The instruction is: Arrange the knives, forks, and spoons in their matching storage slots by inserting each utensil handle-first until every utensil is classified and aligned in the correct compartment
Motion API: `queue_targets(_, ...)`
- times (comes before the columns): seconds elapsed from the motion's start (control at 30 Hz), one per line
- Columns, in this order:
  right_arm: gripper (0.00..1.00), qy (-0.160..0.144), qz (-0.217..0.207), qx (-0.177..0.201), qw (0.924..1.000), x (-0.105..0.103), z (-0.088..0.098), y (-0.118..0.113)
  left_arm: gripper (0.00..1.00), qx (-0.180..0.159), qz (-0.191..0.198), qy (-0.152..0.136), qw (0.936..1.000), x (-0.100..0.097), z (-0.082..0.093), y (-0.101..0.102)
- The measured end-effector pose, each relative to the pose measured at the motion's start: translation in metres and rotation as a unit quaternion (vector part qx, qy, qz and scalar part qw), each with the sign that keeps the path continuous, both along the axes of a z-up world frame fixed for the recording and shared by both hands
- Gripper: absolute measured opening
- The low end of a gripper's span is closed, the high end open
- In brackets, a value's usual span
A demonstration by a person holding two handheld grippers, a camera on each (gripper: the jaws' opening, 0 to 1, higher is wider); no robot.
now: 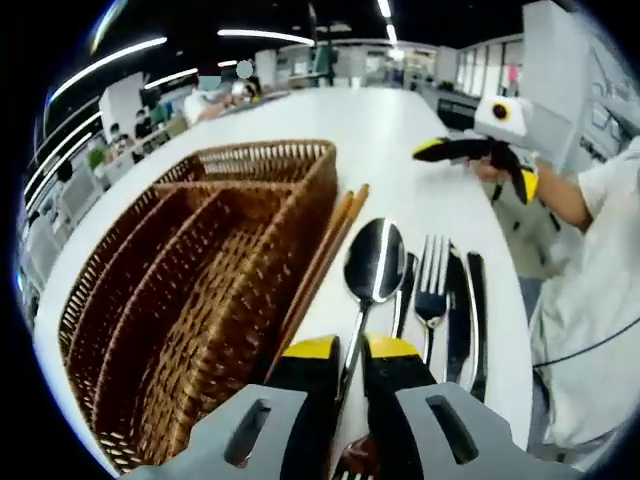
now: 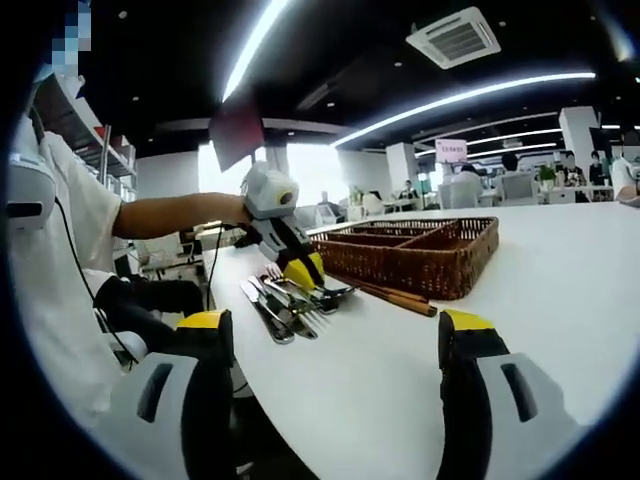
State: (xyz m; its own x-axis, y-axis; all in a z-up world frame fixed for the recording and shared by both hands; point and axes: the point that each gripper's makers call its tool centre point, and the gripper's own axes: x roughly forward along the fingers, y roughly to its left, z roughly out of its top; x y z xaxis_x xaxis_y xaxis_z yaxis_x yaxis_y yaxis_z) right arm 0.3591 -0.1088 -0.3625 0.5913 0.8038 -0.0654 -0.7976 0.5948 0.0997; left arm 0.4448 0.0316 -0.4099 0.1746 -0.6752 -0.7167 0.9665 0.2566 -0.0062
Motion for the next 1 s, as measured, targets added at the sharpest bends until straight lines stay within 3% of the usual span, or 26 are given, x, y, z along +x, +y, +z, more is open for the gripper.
queue_targets(0.13,0.87,0.001,-0.001,0.001,1.0,0.0,-0.001,0.0,0.05,0.0,-0.015,0.009,0.9999,0.002,-0.001,-0.001)
queue_targets(0.2,0.87,0.002,0.0,0.005,1.0,-0.001,-0.001,0.001,0.04,-0.005,-0.043,-0.002,0.9991,0.0,0.0,-0.003)
queue_targets(0.47,0.86,0.004,-0.002,0.005,1.0,-0.003,-0.003,0.0,0.03,-0.025,-0.04,0.002,0.9989,-0.008,0.0,-0.002)
queue_targets(0.57,0.85,0.004,-0.004,0.006,1.0,-0.004,-0.002,-0.002,0.03,-0.023,-0.052,-0.03,0.9979,-0.01,0.002,-0.002)
queue_targets(0.73,0.85,0.008,-0.008,0.013,0.9999,-0.003,-0.002,-0.002,0.03,0.012,-0.093,-0.076,0.9927,-0.012,0.002,0.002)
queue_targets(0.83,0.85,0.012,-0.004,0.009,0.9999,-0.003,-0.002,0.0,0.03,0.016,-0.084,-0.073,0.9937,-0.014,0.005,0.001)
queue_targets(0.9,0.85,0.008,-0.004,0.005,1.0,-0.002,0.0,0.0,0.03,0.017,-0.066,-0.048,0.9965,-0.017,0.004,0.002)
queue_targets(1.0,0.85,0.005,-0.002,0.008,0.9999,-0.001,0.004,0.002,0.03,0.011,-0.052,-0.053,0.9972,-0.015,0.01,0.0)
